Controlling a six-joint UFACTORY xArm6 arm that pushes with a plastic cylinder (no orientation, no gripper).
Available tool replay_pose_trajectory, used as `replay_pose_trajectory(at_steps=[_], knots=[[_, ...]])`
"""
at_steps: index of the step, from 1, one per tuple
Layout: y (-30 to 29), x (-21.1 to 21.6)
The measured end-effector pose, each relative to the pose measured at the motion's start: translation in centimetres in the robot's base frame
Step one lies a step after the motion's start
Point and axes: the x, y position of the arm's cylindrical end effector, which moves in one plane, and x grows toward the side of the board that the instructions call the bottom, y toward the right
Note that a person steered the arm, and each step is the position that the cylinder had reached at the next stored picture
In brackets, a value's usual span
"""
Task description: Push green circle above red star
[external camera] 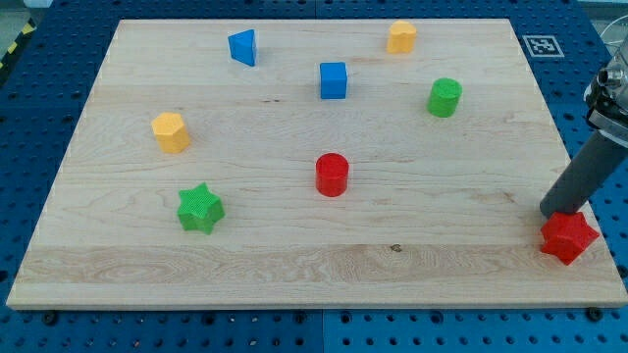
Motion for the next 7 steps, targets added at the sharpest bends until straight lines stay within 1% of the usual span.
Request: replay_pose_trajectory(at_steps=[1,2,3,5,6,7], knots=[[0.1,1.6],[0.1,1.3],[-2.0,-2.8],[-12.3,-8.9],[-12.4,-14.6],[-12.5,-18.4]])
